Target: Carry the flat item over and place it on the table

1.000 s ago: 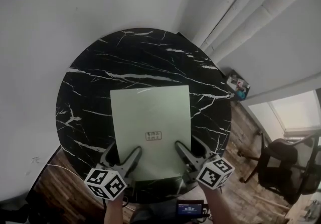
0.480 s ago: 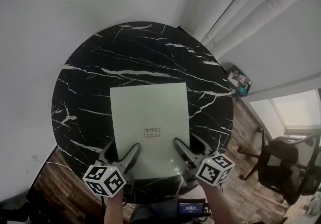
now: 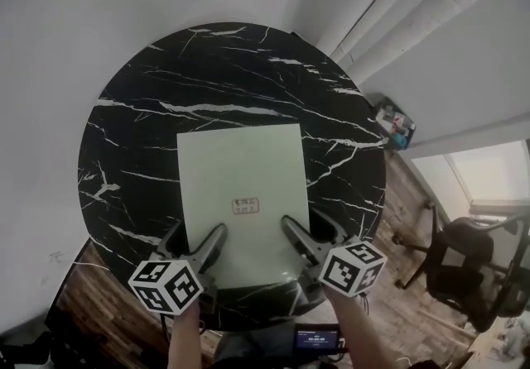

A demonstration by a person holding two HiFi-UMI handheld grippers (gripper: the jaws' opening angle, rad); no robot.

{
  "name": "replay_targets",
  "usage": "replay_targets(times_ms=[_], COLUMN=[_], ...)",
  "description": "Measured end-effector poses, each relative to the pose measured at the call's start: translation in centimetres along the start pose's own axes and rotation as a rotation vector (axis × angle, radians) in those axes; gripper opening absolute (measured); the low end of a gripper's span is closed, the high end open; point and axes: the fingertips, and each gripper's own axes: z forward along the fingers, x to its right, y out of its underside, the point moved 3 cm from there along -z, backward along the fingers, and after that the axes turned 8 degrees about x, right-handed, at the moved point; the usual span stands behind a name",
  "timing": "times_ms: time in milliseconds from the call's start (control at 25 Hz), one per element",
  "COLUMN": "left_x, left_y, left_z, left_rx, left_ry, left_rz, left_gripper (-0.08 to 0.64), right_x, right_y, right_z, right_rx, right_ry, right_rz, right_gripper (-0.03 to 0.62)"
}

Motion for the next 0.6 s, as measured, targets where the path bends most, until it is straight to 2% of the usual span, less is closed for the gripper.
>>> replay_targets(times_ms=[240,400,600], left_x=[-0.04,-0.03,0.08], left_y=[-0.01,-0.1,-0.72], left_z=[-0.01,-0.05,-0.74], left_rx=[-0.002,0.005,0.064], left_ry=[0.004,-0.003,-0.055], left_rz=[-0.008,-0.002,0.078], left_gripper=[0.394,0.394,0.391], right_x=[0.0,-0.27,-0.74], right_y=[-0.09,-0.18,-0.26], right_z=[-0.05,-0.27,-0.69], right_rx=[0.002,0.012,0.013], right_ry=[-0.001,0.01,0.049], right_rz=[0.002,-0.048,-0.148], right_gripper=[0.236,0.236,0.236])
